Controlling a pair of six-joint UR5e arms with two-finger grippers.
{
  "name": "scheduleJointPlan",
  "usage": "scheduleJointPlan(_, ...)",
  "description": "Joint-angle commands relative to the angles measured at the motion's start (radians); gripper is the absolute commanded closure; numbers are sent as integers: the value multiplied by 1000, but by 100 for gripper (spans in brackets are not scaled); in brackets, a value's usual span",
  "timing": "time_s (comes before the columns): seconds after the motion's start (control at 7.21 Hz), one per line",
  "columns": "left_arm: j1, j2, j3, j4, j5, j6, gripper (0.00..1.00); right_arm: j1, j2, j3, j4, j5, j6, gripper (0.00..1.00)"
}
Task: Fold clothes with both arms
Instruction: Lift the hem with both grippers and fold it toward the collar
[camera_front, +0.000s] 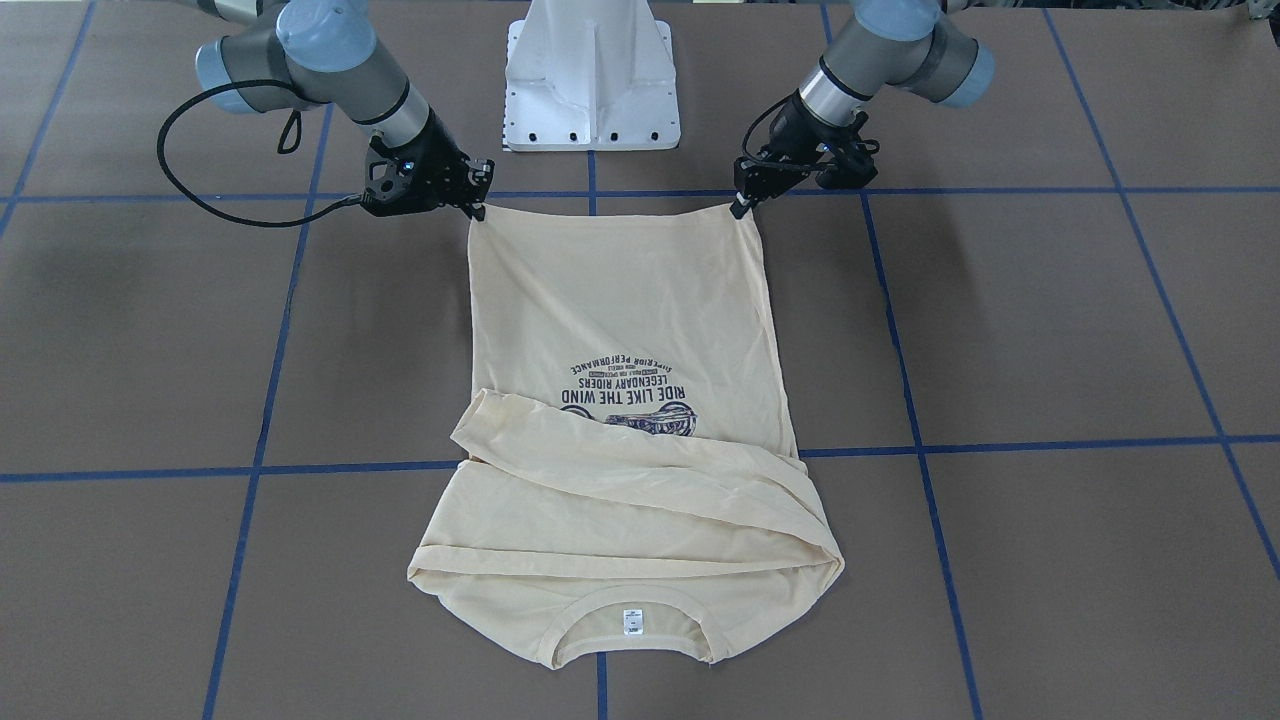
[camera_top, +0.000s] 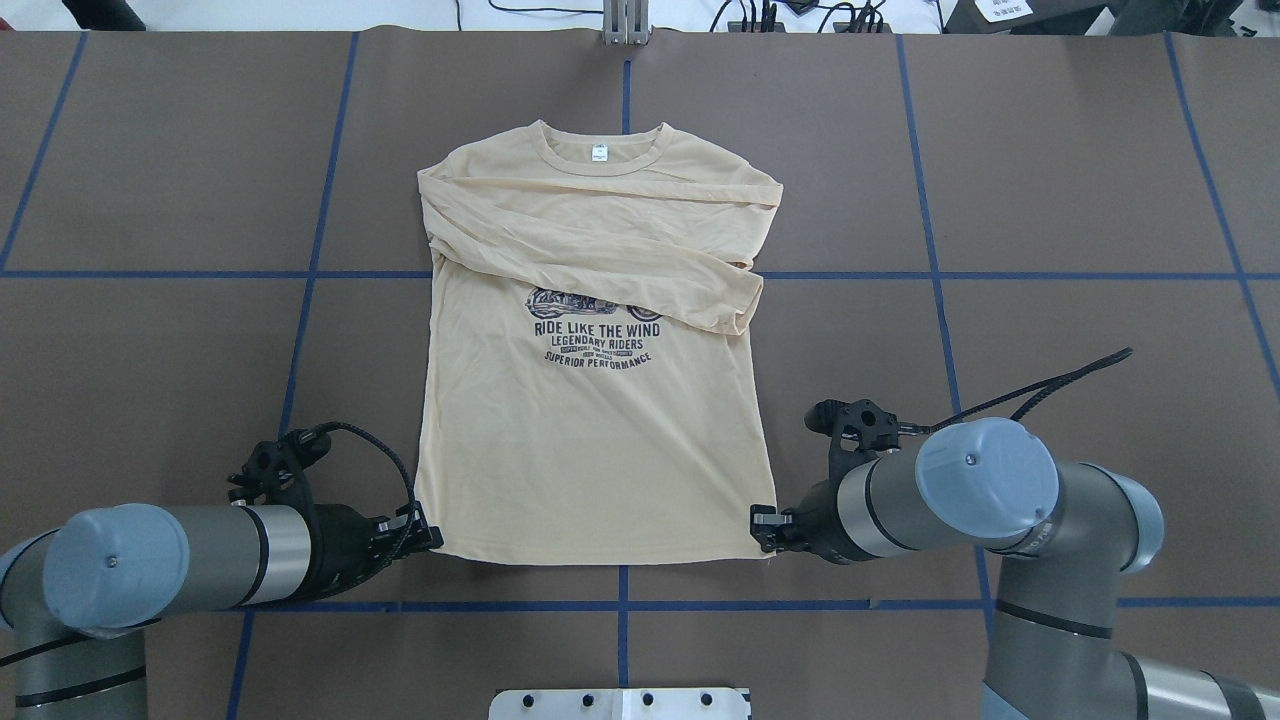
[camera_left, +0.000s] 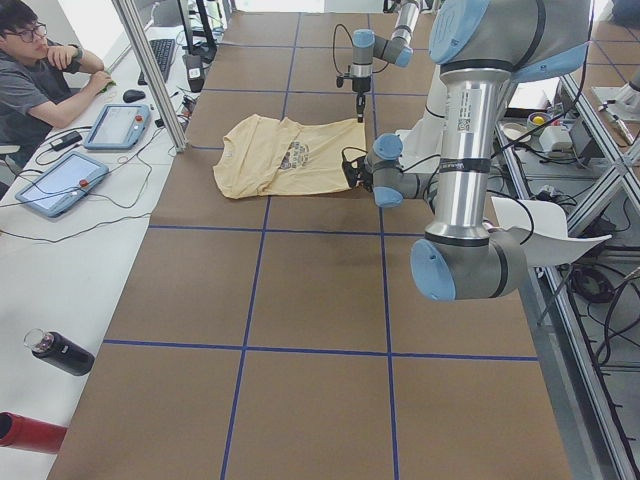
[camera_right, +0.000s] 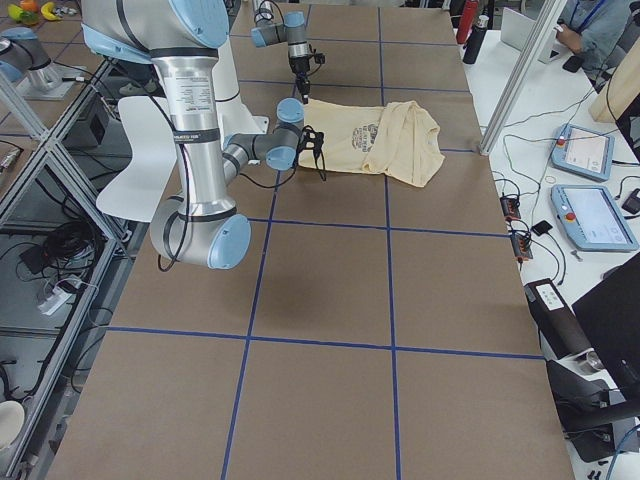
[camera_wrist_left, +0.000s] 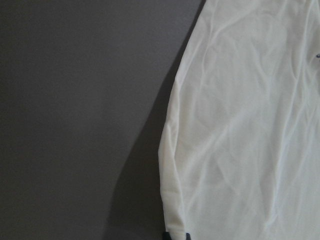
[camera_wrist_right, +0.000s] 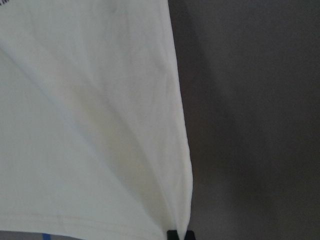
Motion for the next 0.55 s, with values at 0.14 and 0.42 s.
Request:
scheduleJointPlan(0.14, 9, -2, -27, 6, -11, 1, 100, 24, -100, 113, 3, 101, -1, 100)
scheduleJointPlan(0.42, 92, -2, -49, 6, -12, 12, 100, 22, -100, 119, 3, 174, 0, 100)
